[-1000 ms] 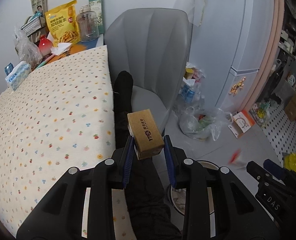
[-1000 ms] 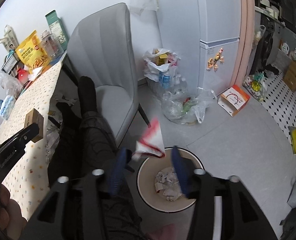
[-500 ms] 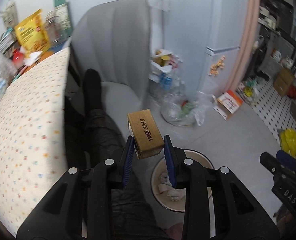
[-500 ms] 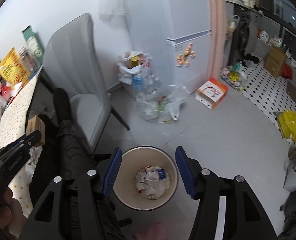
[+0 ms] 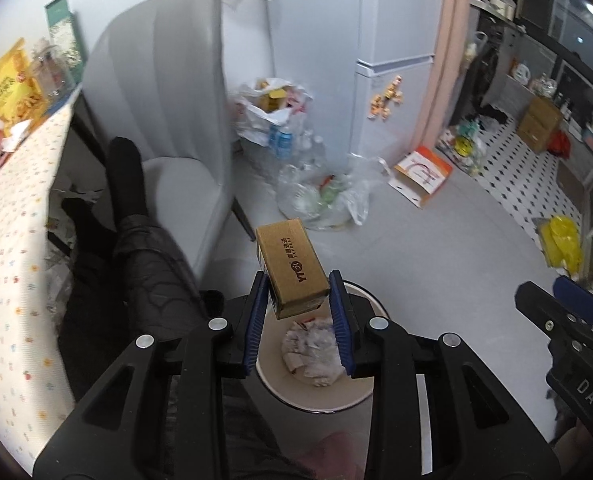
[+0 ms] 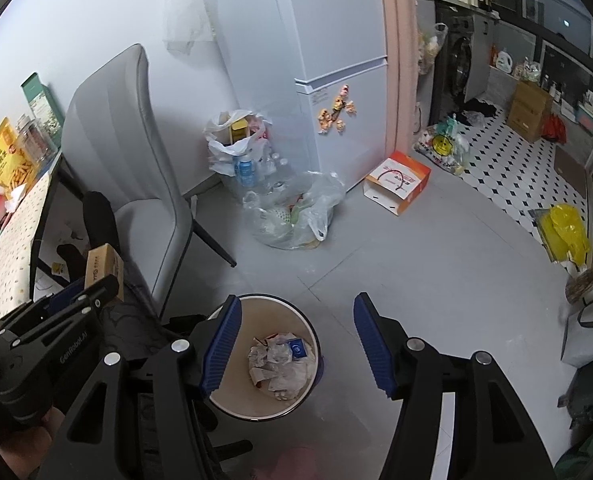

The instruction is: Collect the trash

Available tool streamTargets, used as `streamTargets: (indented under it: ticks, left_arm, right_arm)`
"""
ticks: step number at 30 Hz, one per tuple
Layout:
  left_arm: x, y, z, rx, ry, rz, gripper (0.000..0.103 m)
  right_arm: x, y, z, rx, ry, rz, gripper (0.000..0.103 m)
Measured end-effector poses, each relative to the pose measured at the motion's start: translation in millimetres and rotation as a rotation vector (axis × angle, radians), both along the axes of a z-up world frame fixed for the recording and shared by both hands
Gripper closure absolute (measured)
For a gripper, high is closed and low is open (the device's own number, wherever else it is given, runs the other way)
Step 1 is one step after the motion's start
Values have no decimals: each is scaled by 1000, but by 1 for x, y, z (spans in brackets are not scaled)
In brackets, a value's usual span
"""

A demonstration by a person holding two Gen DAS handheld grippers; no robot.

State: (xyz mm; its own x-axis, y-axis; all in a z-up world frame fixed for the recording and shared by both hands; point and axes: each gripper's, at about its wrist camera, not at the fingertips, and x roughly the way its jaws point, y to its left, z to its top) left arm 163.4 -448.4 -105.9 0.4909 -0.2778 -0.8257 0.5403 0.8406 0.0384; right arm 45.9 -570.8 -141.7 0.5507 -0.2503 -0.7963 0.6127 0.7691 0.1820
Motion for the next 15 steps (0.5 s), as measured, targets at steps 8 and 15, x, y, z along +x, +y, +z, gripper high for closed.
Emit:
streamTargets:
  ticks: [8,15]
  left_arm:
    - [9,18,12,-43,2,39,28]
    - [13,55,39,-49,-80,124,14]
  right_arm:
    - [-1,4,9,-3,-29,4,45]
    - [5,20,22,-18,-44,35,36]
